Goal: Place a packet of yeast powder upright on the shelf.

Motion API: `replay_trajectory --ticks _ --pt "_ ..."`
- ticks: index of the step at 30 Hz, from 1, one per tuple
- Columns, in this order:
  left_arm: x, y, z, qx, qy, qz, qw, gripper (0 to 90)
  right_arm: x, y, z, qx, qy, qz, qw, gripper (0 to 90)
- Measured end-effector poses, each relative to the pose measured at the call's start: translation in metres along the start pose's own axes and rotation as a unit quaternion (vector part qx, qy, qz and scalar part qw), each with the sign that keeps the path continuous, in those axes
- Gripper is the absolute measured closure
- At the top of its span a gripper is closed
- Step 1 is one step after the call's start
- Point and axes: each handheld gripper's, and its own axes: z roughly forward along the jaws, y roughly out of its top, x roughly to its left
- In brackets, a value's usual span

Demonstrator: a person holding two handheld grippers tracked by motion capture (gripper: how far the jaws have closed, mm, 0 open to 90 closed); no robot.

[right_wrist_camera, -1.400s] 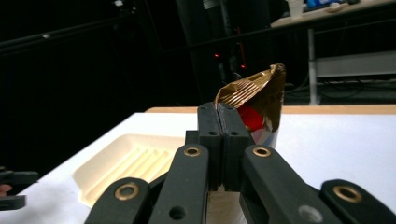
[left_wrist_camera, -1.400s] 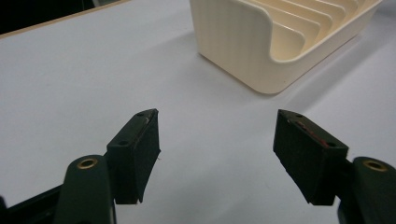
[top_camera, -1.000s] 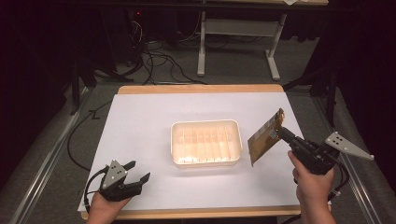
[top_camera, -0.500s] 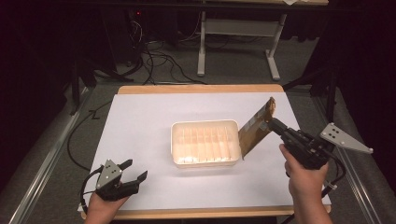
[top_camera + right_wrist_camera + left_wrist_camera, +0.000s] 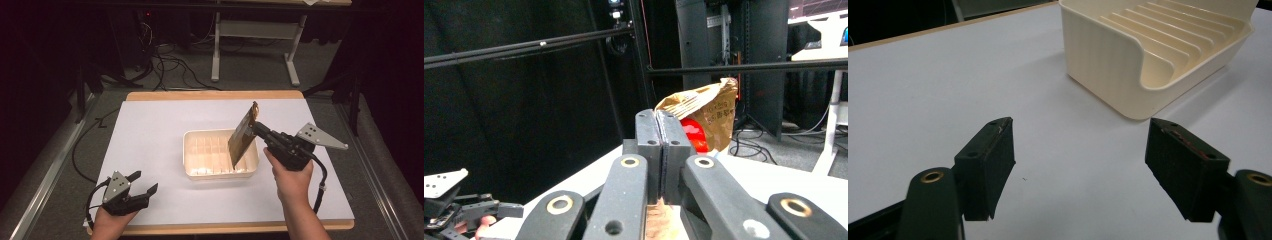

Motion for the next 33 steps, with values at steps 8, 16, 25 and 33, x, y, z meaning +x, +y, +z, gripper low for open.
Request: replay_trajectory --ticks 8,16,25,33 --pt "0.0 0.0 0.001 0.0 -0.005 0.005 1.0 28.2 0.003 -0.008 0.025 0.021 -0.016 -0.002 0.9996 90.0" --pt "-0.003 0.002 -0.001 -0.005 -0.017 0.011 0.9998 28.2 0.0 -0.013 0.043 0.036 -0.035 -0.002 0.9987 90.0" --pt "-0.004 0.002 0.001 -0.005 -0.022 0.013 0.9997 28.2 -0.007 -0.019 0.057 0.057 -0.048 -0.002 0.9972 90.0" --pt "-0.004 0.002 0.0 -0.007 -0.022 0.011 0.9997 28.2 -0.009 -0.029 0.07 0.075 -0.057 -0.002 0.9956 90.0"
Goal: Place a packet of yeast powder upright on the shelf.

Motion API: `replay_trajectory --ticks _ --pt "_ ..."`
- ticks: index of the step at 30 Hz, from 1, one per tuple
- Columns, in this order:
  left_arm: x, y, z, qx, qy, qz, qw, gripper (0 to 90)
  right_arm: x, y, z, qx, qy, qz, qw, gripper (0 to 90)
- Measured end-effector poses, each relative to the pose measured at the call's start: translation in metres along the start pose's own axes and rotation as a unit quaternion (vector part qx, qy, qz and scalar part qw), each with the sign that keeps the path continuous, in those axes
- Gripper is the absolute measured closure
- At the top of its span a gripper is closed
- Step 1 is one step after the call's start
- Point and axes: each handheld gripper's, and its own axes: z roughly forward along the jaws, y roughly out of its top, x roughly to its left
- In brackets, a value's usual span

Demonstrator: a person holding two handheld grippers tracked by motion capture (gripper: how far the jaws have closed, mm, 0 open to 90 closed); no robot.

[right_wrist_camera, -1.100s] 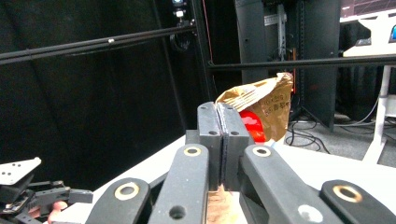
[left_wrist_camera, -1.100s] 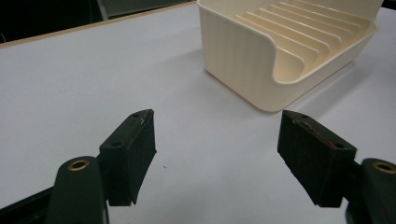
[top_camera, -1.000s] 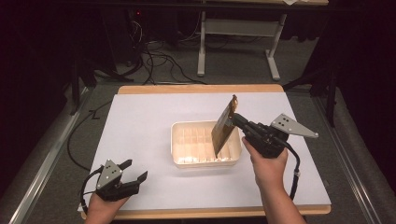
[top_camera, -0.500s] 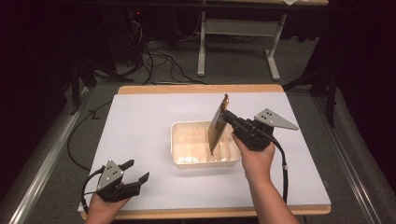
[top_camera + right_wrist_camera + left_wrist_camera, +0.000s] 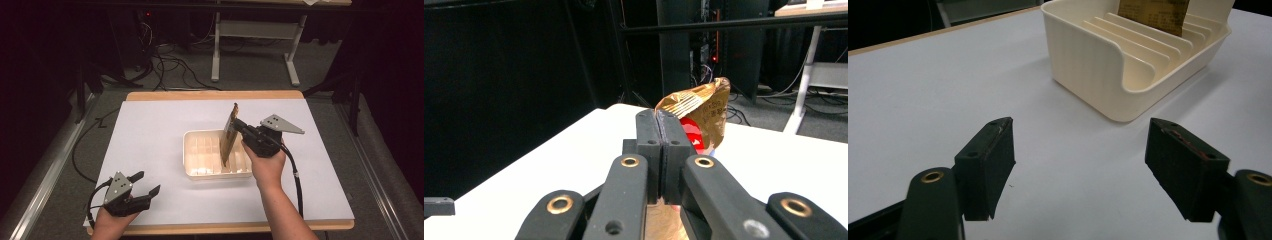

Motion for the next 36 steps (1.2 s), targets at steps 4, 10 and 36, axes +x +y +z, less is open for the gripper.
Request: replay_trajectory --ticks 4,10,36 --pt "0.0 0.0 0.0 0.0 -0.001 0.0 1.0 28.2 0.0 -0.006 0.004 0.006 -0.001 -0.001 1.0 90.0" --pt "0.0 0.0 0.0 0.001 -0.001 0.0 1.0 28.2 0.001 -0.013 0.008 0.012 -0.003 -0.002 0.9999 90.0" --pt "0.0 0.0 0.001 0.005 -0.001 0.005 1.0 28.2 0.005 -0.032 0.01 0.026 -0.002 -0.014 0.9996 88.9"
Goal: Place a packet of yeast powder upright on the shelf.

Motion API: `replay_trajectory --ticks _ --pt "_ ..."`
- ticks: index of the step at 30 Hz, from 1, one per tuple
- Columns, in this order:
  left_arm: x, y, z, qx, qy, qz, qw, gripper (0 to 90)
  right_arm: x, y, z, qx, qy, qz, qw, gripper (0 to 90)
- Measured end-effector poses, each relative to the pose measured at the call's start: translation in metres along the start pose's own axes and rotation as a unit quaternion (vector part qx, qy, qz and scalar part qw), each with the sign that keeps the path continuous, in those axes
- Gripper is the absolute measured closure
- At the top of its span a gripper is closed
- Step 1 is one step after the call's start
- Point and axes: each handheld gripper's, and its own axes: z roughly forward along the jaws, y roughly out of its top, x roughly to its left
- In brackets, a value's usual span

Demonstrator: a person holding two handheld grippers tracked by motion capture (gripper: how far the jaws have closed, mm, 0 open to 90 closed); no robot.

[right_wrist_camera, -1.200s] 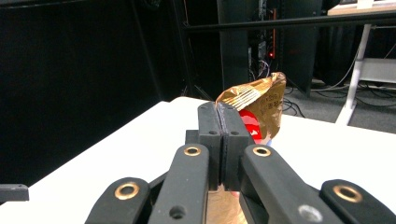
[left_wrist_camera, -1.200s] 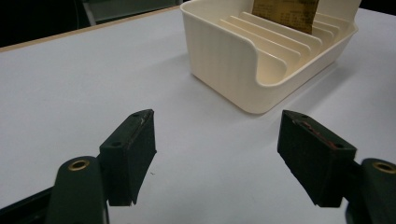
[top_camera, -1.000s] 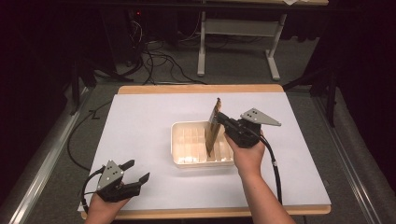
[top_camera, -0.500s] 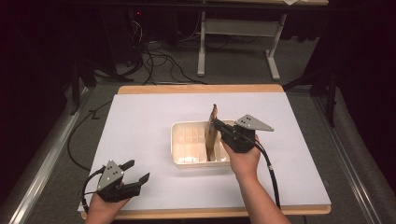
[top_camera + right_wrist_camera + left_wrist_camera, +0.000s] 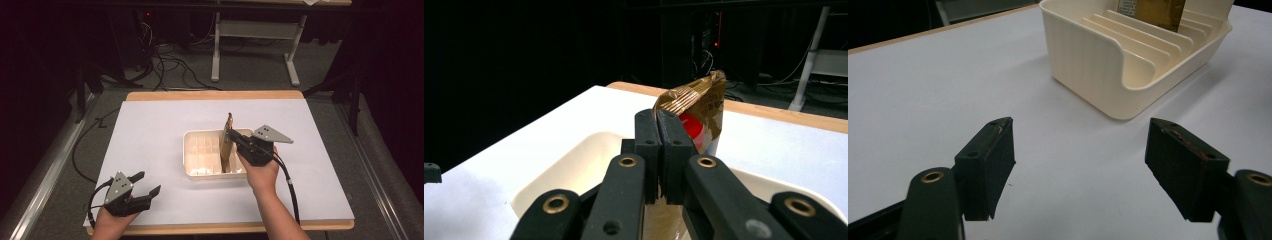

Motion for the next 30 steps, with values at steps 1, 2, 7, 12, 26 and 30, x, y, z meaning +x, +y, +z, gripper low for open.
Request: replay_trajectory --ticks 1,2,7,12,26,30 --pt "0.0 0.0 0.0 0.0 0.0 0.0 1.0 28.3 0.0 0.0 0.0 0.0 0.0 0.0 1.0 88.9" --pt "0.0 0.0 0.0 0.0 0.0 0.0 1.0 28.2 0.001 0.001 0.0 0.001 -0.001 0.0 1.0 87.5" --pt "0.001 0.0 0.0 -0.001 0.0 -0.002 1.0 28.3 0.004 0.003 -0.001 0.004 0.0 -0.006 1.0 82.3" --pt "0.003 0.0 0.0 0.002 -0.003 -0.007 1.0 28.3 0.006 0.007 -0.002 0.005 0.004 0.003 1.0 60.5" --pt "0.012 -0.002 0.001 -0.002 -0.008 -0.018 0.9998 28.3 0.007 0.021 -0.01 0.052 -0.005 -0.005 0.9986 15.2" --pt "0.011 0.0 0.003 -0.005 -0.01 -0.019 0.9998 28.3 0.008 0.021 -0.012 0.052 -0.003 -0.01 0.9986 14.8"
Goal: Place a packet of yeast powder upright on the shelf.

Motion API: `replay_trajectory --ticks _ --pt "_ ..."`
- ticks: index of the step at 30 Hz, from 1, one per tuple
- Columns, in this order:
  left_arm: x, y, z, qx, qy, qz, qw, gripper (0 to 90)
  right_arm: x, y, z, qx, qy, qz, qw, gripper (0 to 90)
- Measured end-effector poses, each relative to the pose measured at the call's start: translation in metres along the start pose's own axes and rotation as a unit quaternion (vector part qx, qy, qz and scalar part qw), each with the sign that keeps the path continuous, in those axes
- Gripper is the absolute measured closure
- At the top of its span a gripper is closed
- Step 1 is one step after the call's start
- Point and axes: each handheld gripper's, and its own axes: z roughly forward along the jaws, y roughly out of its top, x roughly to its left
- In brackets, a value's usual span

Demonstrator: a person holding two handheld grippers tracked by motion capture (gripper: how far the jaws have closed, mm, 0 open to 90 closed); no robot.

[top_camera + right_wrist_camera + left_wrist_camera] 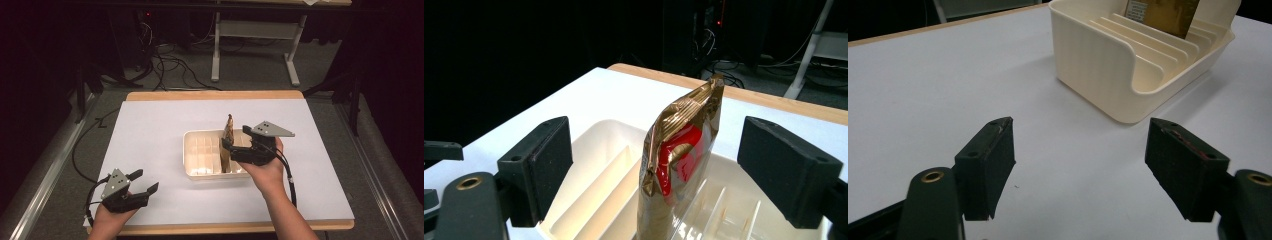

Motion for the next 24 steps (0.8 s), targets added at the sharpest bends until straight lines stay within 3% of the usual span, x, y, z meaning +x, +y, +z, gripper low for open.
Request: replay_trajectory --ticks 9,17,24 --pt "-0.004 0.002 0.005 0.002 -0.004 0.004 1.0 28.2 -0.003 -0.001 -0.007 -0.016 0.007 0.006 0.9998 15.0" --pt "-0.004 0.003 0.007 0.004 -0.004 0.005 1.0 28.1 -0.009 -0.004 -0.017 -0.028 0.013 -0.004 0.9995 15.3" --pt "0.0 0.002 0.004 0.0 0.003 -0.001 1.0 27.7 -0.02 -0.013 -0.038 -0.028 0.013 -0.007 0.9995 15.2"
